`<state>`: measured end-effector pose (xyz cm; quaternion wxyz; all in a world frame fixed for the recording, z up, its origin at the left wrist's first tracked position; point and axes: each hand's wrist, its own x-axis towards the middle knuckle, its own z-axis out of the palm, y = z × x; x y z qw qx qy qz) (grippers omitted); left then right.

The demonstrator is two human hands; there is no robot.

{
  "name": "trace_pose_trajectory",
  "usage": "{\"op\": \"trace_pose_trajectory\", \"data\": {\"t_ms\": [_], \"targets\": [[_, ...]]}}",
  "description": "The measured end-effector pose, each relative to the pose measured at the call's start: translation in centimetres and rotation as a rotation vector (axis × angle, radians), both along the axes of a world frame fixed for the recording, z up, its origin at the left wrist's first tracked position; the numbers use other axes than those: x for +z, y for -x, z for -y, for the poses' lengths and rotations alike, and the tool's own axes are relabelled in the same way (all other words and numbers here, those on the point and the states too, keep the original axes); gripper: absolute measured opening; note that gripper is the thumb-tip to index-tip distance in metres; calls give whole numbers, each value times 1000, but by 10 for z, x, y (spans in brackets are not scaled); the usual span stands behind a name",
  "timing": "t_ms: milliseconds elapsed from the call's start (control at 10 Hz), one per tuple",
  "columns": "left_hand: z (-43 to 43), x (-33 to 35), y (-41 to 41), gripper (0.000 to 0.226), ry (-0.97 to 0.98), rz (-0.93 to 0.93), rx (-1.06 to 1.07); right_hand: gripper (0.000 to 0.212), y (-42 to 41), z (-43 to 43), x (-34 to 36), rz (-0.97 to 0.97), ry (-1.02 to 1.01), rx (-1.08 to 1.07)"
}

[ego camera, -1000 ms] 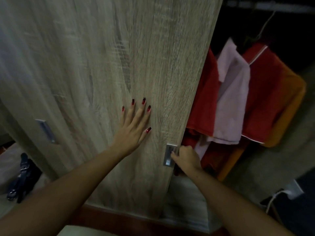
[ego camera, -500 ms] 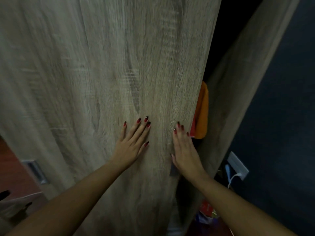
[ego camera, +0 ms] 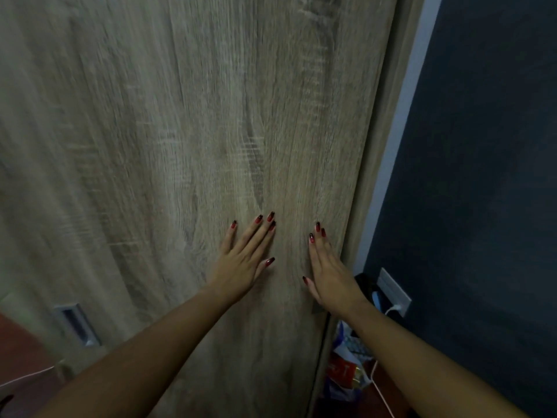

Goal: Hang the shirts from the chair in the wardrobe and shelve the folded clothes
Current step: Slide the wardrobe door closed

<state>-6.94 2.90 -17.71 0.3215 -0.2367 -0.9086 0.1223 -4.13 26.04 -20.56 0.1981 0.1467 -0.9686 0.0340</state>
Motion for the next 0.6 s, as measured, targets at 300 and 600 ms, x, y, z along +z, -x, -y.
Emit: {"op": "trace_pose_trajectory", "data": {"t_ms": [300, 600], "targets": [[-23, 6, -9, 67, 24, 70, 34, 86, -5, -16, 14, 74, -2, 61], [-32, 44, -58, 68, -72, 193, 105, 75, -34, -6, 64, 123, -16, 24]]}}
